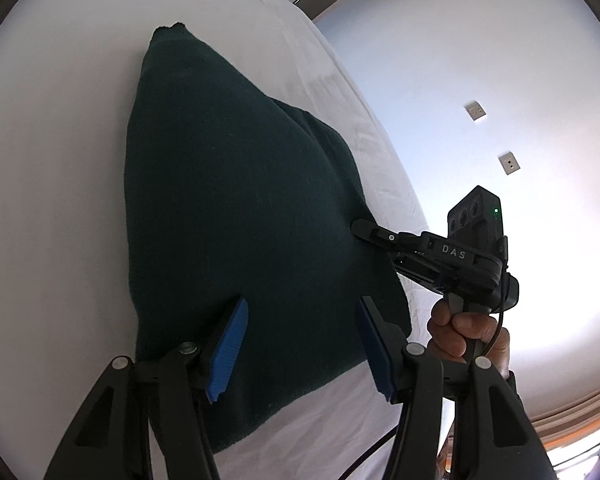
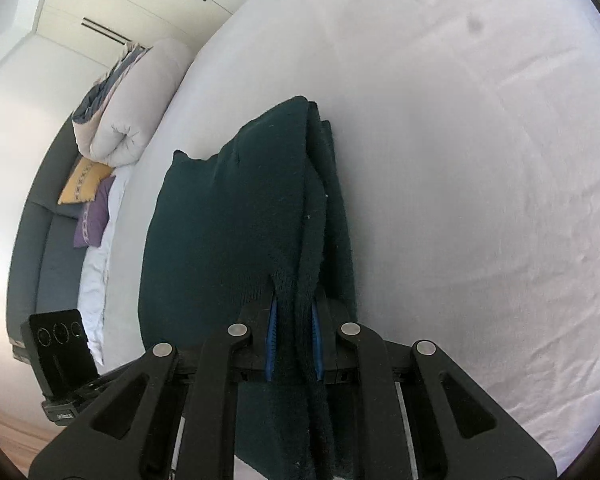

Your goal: Fold small clothes

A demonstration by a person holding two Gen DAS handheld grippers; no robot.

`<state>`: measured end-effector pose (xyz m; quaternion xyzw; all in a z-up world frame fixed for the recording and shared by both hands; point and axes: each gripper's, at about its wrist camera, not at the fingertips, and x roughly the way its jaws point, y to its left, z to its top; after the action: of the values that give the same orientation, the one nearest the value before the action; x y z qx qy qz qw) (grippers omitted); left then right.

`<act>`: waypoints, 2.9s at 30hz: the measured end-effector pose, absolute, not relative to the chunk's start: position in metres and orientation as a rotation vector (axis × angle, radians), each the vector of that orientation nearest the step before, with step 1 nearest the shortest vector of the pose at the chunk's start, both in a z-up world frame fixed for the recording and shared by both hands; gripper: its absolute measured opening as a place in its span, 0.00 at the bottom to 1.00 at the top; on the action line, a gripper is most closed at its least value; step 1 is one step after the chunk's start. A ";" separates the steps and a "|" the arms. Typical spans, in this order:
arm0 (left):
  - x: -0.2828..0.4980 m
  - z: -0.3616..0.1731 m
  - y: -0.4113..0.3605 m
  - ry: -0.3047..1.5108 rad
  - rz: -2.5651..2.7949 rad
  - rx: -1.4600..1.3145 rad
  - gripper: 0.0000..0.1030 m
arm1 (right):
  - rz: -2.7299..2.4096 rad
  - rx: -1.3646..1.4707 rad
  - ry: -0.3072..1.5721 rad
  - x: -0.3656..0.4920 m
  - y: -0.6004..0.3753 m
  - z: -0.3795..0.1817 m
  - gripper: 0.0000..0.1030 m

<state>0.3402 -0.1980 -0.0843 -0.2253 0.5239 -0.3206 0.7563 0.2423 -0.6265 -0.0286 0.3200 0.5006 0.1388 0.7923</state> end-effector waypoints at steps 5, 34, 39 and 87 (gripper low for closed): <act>0.333 -0.087 -0.200 1.146 -0.690 -0.471 0.57 | 0.302 0.785 1.070 0.243 -0.642 -0.044 0.12; 0.343 -0.100 -0.207 1.194 -0.696 -0.487 0.57 | 0.264 0.713 1.097 0.238 -0.641 -0.011 0.31; 0.342 -0.099 -0.208 1.196 -0.692 -0.480 0.57 | 0.292 0.744 1.116 0.241 -0.634 -0.019 0.32; 0.341 -0.065 -0.157 1.104 -0.740 -0.602 0.79 | 0.303 0.853 1.086 0.247 -0.634 -0.035 0.72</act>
<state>0.3415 -0.1566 -0.0654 -0.2748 0.5044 -0.3379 0.7455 0.2471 -0.6341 -0.0350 0.3916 0.4989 0.1393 0.7605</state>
